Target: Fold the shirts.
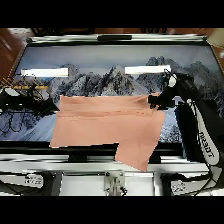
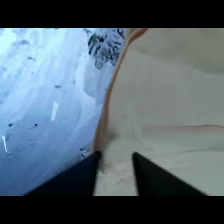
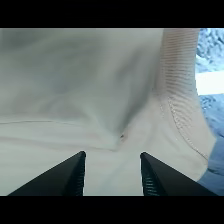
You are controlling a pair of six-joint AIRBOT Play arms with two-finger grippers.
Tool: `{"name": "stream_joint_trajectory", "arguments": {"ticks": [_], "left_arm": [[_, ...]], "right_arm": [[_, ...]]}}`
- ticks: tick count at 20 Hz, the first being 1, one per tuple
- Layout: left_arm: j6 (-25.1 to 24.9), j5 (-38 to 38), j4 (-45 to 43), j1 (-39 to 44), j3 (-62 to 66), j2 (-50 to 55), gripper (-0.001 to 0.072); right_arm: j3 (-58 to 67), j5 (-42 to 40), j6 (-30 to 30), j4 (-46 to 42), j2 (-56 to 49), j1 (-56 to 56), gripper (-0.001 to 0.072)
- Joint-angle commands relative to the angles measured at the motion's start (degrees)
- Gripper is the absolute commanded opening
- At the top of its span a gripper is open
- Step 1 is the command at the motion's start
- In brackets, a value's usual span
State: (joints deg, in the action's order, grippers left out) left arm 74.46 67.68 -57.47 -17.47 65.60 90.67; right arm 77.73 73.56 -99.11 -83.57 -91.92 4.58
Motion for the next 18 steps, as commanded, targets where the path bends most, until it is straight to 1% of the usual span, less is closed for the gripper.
{"name": "stream_joint_trajectory", "arguments": {"ticks": [1,3,4,5,6,7,8,9,11,13,16,18], "left_arm": [[2.3,6.9,-0.2,-1.7,1.5,0.0,0.0631],[2.3,14.3,-1.1,-4.9,4.7,-0.4,0.0626],[2.4,17.7,-1.9,-6.8,5.8,-1.0,0.0547],[2.9,21.0,-2.8,-8.7,5.9,-2.0,0.051],[2.8,24.2,-3.9,-10.4,5.1,-3.1,0.0511],[2.8,25.6,-5.6,-11.7,2.9,-4.7,0.0523],[2.7,24.9,-7.1,-12.9,-0.8,-6.9,0.0525],[2.6,22.5,-8.0,-14.0,-6.4,-9.7,0.0525],[-1.7,15.9,-7.7,-15.5,-17.5,-15.3,0.0524],[-5.2,11.5,-7.7,-16.0,-24.2,-18.2,0.0524],[-7.7,10.9,-7.1,-16.0,-27.4,-18.2,0.0523],[-7.8,9.6,-7.0,-16.0,-28.3,-18.2,0.0523]], "right_arm": [[0.0,2.9,2.9,-2.2,4.8,-1.0,0.0472],[-0.1,8.1,4.8,-5.9,9.2,-2.8,0.0471],[-0.1,11.6,7.2,-5.8,11.2,-4.8,0.0472],[-0.1,15.6,9.6,-5.5,12.9,-7.3,0.0472],[-0.1,19.3,11.1,-5.7,14.3,-9.9,0.0472],[-0.1,22.0,11.7,-6.3,15.9,-12.7,0.0472],[-0.1,23.5,12.3,-6.6,17.7,-15.4,0.0472],[-0.1,23.8,12.9,-6.5,19.3,-17.7,0.0471],[-0.1,22.7,13.3,-6.5,22.5,-21.6,0.0472],[-0.1,22.1,14.2,-6.3,24.8,-23.9,0.0471],[-0.1,22.0,15.4,-6.3,26.1,-24.9,0.0472],[-0.1,22.0,16.5,-5.9,26.0,-24.9,0.0471]]}}
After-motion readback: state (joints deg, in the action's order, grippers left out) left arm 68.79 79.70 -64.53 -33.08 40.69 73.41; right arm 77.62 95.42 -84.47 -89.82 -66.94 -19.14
